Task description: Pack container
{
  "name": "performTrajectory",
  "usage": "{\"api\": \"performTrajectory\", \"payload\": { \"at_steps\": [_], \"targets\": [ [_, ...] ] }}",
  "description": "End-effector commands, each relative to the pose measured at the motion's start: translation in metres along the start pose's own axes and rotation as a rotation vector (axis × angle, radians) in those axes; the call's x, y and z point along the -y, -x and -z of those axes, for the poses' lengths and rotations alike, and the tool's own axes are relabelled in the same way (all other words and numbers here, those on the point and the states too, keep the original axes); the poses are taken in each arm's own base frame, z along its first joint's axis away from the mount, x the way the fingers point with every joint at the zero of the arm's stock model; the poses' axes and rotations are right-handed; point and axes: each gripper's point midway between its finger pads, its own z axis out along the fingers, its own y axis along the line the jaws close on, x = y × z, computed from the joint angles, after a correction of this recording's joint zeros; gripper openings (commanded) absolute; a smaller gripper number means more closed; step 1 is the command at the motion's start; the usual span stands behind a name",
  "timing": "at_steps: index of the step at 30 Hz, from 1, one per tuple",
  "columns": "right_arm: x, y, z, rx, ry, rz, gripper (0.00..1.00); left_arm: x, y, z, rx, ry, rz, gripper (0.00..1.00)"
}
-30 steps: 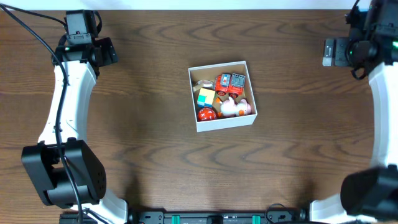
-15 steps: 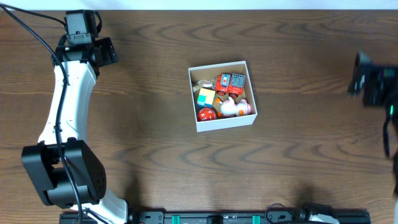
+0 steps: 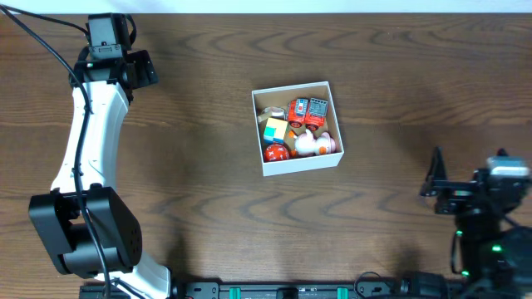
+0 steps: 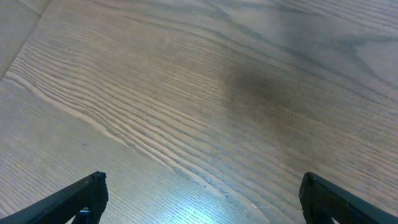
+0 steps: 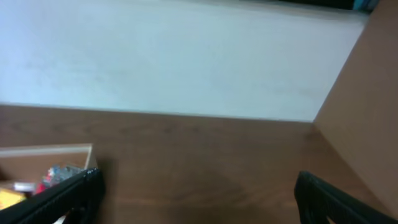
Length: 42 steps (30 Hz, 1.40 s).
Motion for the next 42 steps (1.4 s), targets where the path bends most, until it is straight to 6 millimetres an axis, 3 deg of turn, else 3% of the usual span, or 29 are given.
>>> {"api": "performTrajectory", "payload": {
  "at_steps": [1,7,11,24,34,42],
  "targets": [
    [-0.011,-0.038,-0.011,0.001,0.054,-0.015,0.99,-0.004,0.009,0.007,0.027,0.009,0.009,0.98],
    [-0.021,-0.081,-0.025,0.053,0.087,-0.009,0.99,-0.004,0.009,0.007,0.027,0.009,0.009,0.98],
    [-0.029,-0.098,-0.025,0.060,0.115,-0.006,0.99,-0.004,0.009,0.007,0.027,0.009,0.009,0.98],
    [-0.035,-0.120,-0.023,0.047,0.127,-0.004,0.99,-0.004,0.009,0.007,0.027,0.009,0.009,0.98],
    [-0.038,-0.150,-0.026,-0.039,0.136,-0.008,0.99,-0.004,0.009,0.007,0.027,0.009,0.009,0.98],
    [-0.036,-0.150,-0.026,-0.039,0.128,-0.007,0.99,-0.004,0.009,0.007,0.027,0.009,0.009,0.98]
  ]
}}
